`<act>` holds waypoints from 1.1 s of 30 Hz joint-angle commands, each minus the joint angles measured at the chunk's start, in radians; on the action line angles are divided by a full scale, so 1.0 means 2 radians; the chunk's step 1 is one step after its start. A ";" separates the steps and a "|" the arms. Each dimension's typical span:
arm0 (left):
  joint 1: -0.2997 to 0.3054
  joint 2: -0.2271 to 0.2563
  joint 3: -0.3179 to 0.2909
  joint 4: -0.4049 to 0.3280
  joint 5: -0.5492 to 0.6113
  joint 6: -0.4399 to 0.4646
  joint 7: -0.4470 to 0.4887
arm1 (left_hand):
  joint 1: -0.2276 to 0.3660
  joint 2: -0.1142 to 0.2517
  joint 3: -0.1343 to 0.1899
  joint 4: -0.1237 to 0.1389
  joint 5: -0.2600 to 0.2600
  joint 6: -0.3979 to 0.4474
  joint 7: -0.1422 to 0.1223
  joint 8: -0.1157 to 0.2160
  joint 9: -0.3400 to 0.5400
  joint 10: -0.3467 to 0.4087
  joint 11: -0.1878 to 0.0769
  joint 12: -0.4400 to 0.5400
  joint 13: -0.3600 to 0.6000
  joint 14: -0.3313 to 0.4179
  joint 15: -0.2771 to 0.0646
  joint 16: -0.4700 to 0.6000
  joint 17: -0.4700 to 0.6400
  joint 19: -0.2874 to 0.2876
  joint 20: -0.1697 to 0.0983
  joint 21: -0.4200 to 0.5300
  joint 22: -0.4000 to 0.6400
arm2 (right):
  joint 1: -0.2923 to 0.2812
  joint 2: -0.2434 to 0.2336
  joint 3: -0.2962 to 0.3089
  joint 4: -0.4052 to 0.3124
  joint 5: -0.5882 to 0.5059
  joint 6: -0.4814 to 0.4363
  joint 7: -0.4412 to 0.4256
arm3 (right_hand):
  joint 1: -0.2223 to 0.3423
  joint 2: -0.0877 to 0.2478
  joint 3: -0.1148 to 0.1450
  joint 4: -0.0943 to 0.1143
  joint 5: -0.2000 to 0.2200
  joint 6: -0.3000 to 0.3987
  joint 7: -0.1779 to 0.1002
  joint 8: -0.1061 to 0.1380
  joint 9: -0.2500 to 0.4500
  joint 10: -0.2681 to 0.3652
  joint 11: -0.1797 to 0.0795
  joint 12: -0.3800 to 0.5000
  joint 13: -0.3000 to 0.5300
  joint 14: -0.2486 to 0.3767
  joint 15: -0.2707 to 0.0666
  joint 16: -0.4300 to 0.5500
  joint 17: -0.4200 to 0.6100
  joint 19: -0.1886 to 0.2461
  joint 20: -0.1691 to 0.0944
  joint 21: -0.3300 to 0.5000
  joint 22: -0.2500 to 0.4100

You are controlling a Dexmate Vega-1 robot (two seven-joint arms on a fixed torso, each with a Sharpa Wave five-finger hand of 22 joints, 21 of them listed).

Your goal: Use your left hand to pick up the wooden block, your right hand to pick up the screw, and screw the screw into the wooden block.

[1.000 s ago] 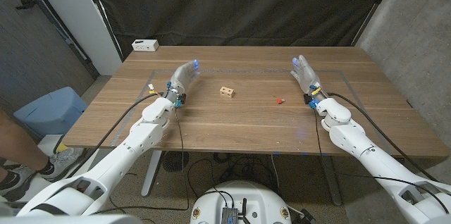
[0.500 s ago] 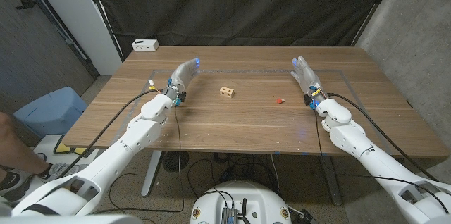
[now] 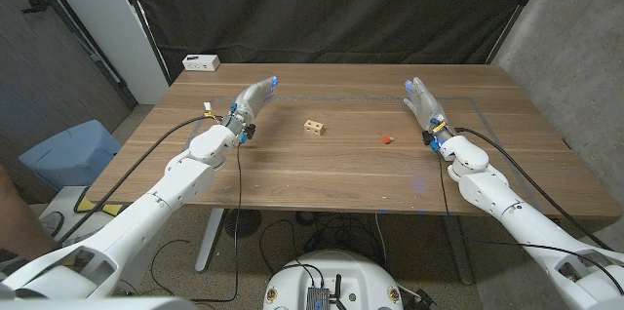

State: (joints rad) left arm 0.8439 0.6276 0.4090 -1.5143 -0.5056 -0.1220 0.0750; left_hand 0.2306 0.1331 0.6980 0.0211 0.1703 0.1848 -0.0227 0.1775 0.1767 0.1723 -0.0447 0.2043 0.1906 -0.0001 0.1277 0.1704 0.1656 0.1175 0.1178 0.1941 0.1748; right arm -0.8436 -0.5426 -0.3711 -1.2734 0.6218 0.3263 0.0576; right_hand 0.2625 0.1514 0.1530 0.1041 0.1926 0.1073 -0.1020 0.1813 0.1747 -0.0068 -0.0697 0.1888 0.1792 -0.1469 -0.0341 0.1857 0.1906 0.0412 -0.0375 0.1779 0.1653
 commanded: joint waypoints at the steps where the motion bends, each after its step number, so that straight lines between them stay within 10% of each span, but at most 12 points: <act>1: 0.001 0.048 0.001 -0.064 0.034 0.053 0.012 | 0.006 0.000 0.000 -0.006 0.002 0.001 -0.008 0.003 0.000 0.001 -0.005 0.000 0.000 -0.003 0.003 0.000 0.001 -0.006 0.001 -0.003 0.001 | -0.002 -0.007 0.005 -0.005 0.000 0.001 0.002 | 0.007 0.000 0.004 -0.002 0.002 -0.001 -0.003 0.002 0.002 0.004 -0.001 0.002 0.001 -0.002 -0.018 0.003 0.000 0.003 -0.024 0.003 0.001; 11: -0.026 0.082 0.012 -0.083 0.067 0.082 -0.021 | 0.036 -0.002 0.004 -0.049 0.009 -0.010 -0.027 0.002 0.000 -0.011 -0.023 -0.004 -0.001 -0.035 -0.003 -0.001 0.001 -0.037 -0.004 -0.008 0.000 | -0.008 -0.003 0.005 -0.011 -0.009 0.010 -0.014 | 0.008 -0.003 0.004 -0.004 0.002 -0.003 -0.003 0.001 0.002 0.004 -0.001 0.002 0.001 -0.002 -0.018 0.003 -0.001 0.003 -0.023 0.004 0.001; 33: -0.086 0.167 0.038 -0.138 0.129 0.143 -0.133 | 0.044 -0.014 -0.010 -0.073 0.007 -0.034 -0.044 -0.001 0.000 -0.037 -0.031 -0.007 -0.001 -0.065 -0.008 0.000 0.002 -0.073 -0.010 -0.008 0.000 | -0.013 -0.007 0.010 -0.005 -0.009 0.037 0.000 | 0.014 -0.022 0.001 -0.017 0.002 -0.007 -0.001 0.001 0.001 0.001 0.001 0.000 0.001 -0.003 -0.016 0.002 -0.003 0.004 -0.020 0.004 0.001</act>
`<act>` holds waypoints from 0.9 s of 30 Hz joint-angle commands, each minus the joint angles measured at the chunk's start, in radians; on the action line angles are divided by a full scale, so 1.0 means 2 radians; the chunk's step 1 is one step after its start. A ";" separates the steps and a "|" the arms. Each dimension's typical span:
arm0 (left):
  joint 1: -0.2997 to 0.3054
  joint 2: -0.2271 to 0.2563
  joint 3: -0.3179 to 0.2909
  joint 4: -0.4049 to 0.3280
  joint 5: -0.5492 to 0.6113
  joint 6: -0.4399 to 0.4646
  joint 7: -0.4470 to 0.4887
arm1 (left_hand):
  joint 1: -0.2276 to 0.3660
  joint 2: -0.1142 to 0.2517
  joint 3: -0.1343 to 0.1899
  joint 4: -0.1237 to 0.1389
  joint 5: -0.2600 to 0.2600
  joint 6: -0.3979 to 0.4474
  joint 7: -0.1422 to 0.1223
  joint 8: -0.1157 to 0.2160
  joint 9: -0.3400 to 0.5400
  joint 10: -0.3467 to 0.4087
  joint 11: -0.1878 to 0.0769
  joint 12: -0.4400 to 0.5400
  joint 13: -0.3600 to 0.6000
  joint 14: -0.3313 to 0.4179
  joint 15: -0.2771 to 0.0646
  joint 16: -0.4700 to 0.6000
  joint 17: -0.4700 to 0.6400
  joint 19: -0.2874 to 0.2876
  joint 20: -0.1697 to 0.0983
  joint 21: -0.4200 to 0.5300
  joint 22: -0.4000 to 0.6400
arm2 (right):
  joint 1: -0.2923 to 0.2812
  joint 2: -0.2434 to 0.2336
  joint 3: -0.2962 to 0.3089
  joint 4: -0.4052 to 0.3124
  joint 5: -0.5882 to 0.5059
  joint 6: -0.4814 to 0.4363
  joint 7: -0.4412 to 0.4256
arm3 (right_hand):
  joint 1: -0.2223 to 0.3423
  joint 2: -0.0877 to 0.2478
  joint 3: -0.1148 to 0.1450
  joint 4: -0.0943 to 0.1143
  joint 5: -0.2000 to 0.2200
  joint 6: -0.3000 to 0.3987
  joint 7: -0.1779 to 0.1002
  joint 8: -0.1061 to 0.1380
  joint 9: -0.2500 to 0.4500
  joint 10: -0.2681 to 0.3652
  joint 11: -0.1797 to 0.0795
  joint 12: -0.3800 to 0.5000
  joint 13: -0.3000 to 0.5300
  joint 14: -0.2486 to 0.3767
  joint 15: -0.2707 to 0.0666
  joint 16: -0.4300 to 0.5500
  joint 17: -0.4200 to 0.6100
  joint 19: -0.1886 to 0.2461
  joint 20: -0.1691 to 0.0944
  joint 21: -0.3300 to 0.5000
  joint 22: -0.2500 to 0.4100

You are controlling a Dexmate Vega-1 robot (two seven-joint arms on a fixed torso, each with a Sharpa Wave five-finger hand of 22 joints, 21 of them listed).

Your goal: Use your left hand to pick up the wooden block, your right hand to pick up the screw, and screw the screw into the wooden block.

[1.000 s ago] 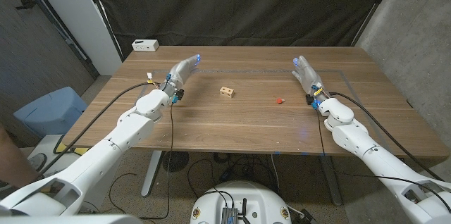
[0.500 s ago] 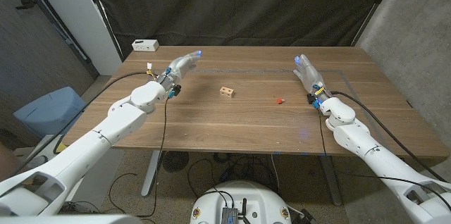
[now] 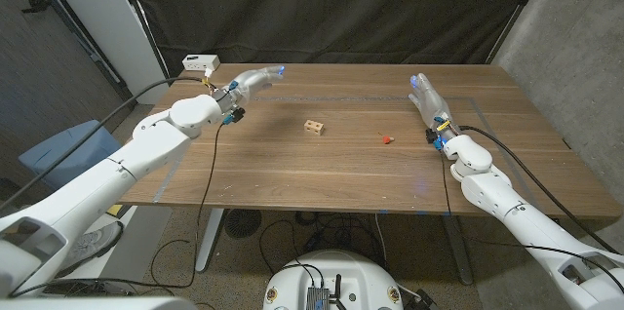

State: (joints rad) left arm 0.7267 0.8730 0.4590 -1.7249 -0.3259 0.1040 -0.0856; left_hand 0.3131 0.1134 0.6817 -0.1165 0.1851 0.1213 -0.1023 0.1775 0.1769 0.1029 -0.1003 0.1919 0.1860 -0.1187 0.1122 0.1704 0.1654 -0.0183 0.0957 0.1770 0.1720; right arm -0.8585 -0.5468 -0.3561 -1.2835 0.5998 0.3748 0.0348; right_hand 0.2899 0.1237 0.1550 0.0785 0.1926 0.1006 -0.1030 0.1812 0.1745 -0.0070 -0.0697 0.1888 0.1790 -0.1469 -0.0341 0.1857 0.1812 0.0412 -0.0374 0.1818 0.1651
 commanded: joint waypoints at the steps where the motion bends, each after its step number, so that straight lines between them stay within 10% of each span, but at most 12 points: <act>1: -0.029 0.048 0.015 -0.038 0.044 0.035 -0.056 | 0.003 -0.005 -0.002 -0.005 0.000 -0.003 -0.005 -0.001 0.000 -0.003 -0.004 -0.001 0.001 -0.007 0.000 0.000 0.002 -0.007 0.001 0.000 0.002 | -0.007 -0.006 0.003 -0.001 0.002 0.013 0.013 | 0.000 -0.009 -0.001 -0.005 0.002 -0.003 0.002 0.001 0.001 0.000 0.001 0.000 0.001 -0.003 -0.017 0.002 0.002 0.004 -0.020 0.002 0.001; 18: -0.094 0.095 0.044 -0.110 0.129 0.119 -0.152 | 0.016 -0.020 -0.008 -0.024 -0.001 0.004 -0.007 0.007 0.000 -0.009 -0.010 0.001 0.001 -0.015 0.002 0.003 0.002 -0.021 0.004 0.003 0.001 | -0.012 -0.009 0.001 -0.011 0.015 0.006 0.032 | -0.009 -0.014 -0.006 -0.003 0.003 -0.005 0.011 0.001 0.001 -0.009 -0.002 -0.003 0.001 -0.004 -0.018 0.003 0.004 0.004 -0.022 0.002 0.001; 27: -0.126 0.095 0.074 -0.143 0.214 0.165 -0.175 | 0.060 -0.040 -0.011 -0.035 0.001 0.009 -0.035 0.013 0.001 0.023 -0.034 0.013 0.001 0.015 -0.014 0.011 0.002 -0.006 0.013 0.009 0.000 | -0.007 0.004 -0.001 0.008 0.014 0.022 0.035 | -0.011 -0.015 -0.007 -0.002 0.003 -0.005 0.010 0.001 0.001 -0.010 -0.002 -0.003 0.001 -0.005 -0.018 0.003 0.004 0.004 -0.022 0.002 0.001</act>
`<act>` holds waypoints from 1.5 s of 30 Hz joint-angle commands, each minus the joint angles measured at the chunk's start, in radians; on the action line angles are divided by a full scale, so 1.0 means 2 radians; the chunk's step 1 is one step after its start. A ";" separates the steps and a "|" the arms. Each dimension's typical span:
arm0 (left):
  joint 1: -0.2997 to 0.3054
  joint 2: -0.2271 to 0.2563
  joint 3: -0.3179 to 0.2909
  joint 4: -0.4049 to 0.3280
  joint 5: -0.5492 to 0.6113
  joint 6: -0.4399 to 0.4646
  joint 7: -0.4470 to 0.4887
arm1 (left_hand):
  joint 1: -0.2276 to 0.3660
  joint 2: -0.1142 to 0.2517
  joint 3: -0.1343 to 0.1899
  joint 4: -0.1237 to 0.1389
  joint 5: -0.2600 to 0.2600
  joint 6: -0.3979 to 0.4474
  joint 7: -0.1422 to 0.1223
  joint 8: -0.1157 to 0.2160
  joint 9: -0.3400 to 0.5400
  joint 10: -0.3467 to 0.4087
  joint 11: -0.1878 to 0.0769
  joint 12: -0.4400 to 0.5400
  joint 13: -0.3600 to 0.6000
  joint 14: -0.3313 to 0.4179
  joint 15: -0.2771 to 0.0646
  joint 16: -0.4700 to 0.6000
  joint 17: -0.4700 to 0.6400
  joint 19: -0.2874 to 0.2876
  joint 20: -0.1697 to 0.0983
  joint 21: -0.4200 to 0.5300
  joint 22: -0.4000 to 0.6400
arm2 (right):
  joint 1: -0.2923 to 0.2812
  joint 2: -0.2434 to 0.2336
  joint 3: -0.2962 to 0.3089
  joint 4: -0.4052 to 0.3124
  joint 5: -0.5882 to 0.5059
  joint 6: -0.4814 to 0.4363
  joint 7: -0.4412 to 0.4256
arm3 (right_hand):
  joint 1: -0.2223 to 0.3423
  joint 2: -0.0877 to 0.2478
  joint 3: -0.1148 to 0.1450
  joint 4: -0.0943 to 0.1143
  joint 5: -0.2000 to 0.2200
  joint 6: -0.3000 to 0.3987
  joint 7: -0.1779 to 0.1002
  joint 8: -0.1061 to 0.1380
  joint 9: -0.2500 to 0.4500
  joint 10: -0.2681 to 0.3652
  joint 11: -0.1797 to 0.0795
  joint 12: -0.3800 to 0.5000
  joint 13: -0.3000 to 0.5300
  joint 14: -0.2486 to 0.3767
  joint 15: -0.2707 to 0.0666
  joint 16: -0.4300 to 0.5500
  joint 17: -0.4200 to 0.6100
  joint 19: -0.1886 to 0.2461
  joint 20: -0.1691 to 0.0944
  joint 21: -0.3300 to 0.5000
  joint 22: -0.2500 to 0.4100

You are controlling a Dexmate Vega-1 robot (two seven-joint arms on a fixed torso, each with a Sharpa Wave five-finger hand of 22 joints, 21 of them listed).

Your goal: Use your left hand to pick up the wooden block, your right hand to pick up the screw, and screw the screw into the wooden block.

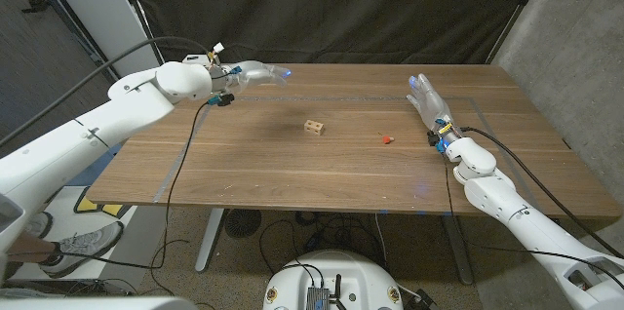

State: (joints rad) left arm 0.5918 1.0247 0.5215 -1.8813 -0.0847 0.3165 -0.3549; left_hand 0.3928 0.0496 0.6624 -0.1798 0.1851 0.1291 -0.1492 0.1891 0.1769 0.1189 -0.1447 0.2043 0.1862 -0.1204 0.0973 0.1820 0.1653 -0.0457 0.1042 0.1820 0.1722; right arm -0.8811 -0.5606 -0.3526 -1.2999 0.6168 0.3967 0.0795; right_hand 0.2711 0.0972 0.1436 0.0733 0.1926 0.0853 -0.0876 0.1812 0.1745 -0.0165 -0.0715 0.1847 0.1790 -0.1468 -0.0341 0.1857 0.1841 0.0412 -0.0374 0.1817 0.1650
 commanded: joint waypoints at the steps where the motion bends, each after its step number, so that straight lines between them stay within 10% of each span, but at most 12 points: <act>1: -0.062 0.018 0.047 -0.065 0.103 0.059 -0.044 | 0.022 -0.009 -0.002 -0.004 0.001 0.007 -0.012 0.008 0.001 0.016 -0.013 0.007 0.001 0.019 -0.007 0.006 0.002 0.009 0.009 0.007 0.000 | 0.005 0.012 -0.003 0.018 0.005 0.012 0.012 | -0.001 -0.001 -0.001 0.000 0.003 0.002 0.002 0.001 0.001 -0.005 -0.001 -0.001 0.001 -0.005 -0.018 0.003 0.002 0.004 -0.021 0.002 0.001; 29: -0.119 -0.039 0.098 -0.020 0.298 -0.038 -0.112 | 0.117 -0.071 -0.007 -0.005 0.003 0.030 -0.016 0.013 0.002 0.050 -0.025 0.011 0.004 0.064 -0.023 0.004 0.003 0.008 0.033 0.001 0.000 | -0.004 0.026 -0.001 0.020 -0.005 0.029 -0.019 | -0.003 -0.001 -0.001 -0.001 0.006 0.003 0.001 0.001 0.001 -0.002 -0.001 0.001 0.001 -0.002 -0.017 0.004 0.002 0.004 -0.018 0.002 0.001; 37: -0.112 -0.045 0.094 -0.026 0.325 -0.042 -0.129 | 0.175 -0.101 -0.017 0.000 0.007 0.020 -0.022 0.008 0.003 0.047 -0.031 0.006 0.007 0.028 -0.012 -0.004 0.004 -0.078 0.054 -0.007 0.002 | -0.011 0.026 0.001 0.011 -0.007 0.028 -0.030 | -0.003 -0.001 -0.001 -0.002 0.007 0.003 0.001 0.001 0.001 -0.002 -0.001 0.001 0.001 -0.002 -0.016 0.004 0.002 0.004 -0.019 0.002 0.001; 45: -0.098 -0.050 0.096 -0.038 0.380 -0.041 -0.126 | 0.183 -0.103 -0.022 0.002 0.006 0.022 -0.027 0.009 0.003 0.051 -0.034 0.007 0.007 0.017 -0.013 -0.003 0.004 -0.094 0.055 -0.005 0.002 | -0.020 0.027 0.002 0.000 -0.011 0.027 -0.043 | -0.003 -0.001 -0.001 -0.002 0.007 0.003 0.001 0.001 0.001 -0.001 0.000 0.001 0.001 -0.002 -0.015 0.004 0.002 0.004 -0.019 0.002 0.001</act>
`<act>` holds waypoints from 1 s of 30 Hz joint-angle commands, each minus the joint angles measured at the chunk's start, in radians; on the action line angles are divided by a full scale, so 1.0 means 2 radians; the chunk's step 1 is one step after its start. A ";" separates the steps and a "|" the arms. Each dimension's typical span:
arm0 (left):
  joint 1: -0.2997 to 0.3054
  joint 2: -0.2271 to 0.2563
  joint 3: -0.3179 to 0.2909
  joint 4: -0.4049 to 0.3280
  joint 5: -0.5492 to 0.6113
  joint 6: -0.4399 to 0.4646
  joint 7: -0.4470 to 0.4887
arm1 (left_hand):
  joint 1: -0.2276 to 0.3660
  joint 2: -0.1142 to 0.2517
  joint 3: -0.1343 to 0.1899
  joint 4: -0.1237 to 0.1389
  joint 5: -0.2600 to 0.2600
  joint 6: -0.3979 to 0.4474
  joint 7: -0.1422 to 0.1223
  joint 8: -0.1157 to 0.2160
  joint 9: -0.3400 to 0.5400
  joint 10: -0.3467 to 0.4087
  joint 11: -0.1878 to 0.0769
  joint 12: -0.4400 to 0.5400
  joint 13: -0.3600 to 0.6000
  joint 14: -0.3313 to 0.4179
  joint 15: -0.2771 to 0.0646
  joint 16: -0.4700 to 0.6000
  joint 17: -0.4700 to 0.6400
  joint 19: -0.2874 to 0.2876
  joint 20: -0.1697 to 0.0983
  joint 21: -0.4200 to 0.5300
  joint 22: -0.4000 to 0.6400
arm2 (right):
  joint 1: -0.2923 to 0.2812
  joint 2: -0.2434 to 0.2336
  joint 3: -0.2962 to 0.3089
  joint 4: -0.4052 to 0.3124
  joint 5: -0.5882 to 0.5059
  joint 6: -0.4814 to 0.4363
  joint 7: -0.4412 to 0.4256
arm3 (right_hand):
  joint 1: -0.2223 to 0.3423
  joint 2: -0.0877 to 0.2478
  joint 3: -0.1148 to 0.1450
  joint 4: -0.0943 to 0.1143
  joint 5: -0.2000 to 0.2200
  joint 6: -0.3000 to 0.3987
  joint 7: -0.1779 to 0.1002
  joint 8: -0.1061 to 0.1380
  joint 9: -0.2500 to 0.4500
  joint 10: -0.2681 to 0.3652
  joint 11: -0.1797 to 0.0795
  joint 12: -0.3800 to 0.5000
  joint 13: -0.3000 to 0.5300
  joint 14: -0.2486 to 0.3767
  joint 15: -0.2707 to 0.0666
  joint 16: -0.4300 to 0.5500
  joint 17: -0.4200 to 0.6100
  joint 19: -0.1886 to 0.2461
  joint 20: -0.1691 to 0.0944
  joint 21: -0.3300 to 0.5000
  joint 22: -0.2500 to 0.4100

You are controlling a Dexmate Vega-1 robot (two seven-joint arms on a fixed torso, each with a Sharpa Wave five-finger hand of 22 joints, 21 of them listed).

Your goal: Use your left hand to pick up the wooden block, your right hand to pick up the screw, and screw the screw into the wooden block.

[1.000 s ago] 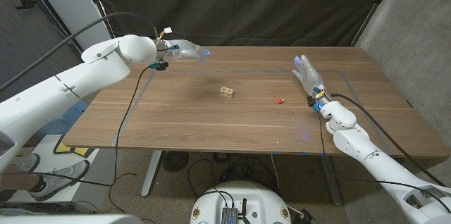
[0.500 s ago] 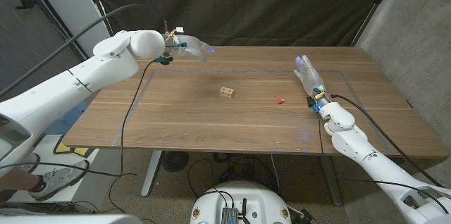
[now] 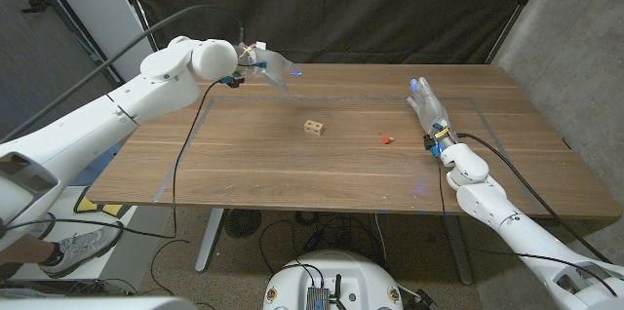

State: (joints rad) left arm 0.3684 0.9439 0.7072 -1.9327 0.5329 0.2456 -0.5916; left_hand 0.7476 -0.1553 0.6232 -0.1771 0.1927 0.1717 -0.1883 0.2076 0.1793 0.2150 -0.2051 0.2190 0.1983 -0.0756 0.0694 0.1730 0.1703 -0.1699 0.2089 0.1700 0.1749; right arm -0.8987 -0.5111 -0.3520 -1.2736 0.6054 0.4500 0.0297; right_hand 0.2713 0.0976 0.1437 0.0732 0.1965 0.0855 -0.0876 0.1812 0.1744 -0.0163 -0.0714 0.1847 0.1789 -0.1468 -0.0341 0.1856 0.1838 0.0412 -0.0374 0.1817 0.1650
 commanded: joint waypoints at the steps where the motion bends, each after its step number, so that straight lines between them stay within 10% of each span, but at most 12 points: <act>1: 0.015 -0.011 0.002 -0.012 0.074 -0.007 -0.006 | 0.007 0.000 -0.004 0.001 0.002 0.002 -0.008 0.001 0.002 0.005 -0.003 0.000 0.001 -0.006 0.000 0.002 0.001 -0.033 0.003 0.002 0.001 | -0.011 0.003 0.001 -0.014 -0.006 0.000 -0.019 | -0.004 -0.001 -0.001 -0.002 0.005 0.003 0.001 0.001 0.001 -0.001 0.000 0.001 0.001 -0.002 -0.015 0.004 0.002 0.004 -0.019 0.002 0.001; 30: 0.032 -0.066 0.024 0.008 0.176 -0.014 -0.012 | 0.032 0.013 -0.022 0.008 -0.004 0.023 -0.015 -0.003 0.001 0.044 -0.002 0.003 -0.003 0.040 -0.009 0.011 -0.001 -0.014 0.000 0.015 -0.001 | -0.018 0.008 -0.004 -0.022 -0.009 -0.013 -0.034 | -0.005 -0.001 -0.002 -0.003 0.007 0.000 0.003 0.001 0.001 -0.003 0.001 0.001 0.001 -0.004 -0.013 0.004 0.002 0.003 -0.019 0.002 0.001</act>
State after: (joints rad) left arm 0.4153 0.8719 0.7328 -1.9530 0.8316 0.2362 -0.6384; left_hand 0.7960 -0.1300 0.5829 -0.1597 0.1880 0.2081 -0.2166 0.2033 0.1790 0.2895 -0.2070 0.2190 0.1906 -0.0068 0.0484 0.1887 0.1675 -0.1697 0.2087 0.1895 0.1721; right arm -0.9294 -0.5007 -0.3567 -1.3178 0.5914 0.4325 -0.0208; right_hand 0.2673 0.0935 0.1397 0.0692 0.2042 0.0855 -0.0876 0.1812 0.1744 -0.0163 -0.0714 0.1847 0.1789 -0.1468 -0.0341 0.1857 0.1838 0.0412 -0.0374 0.1817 0.1649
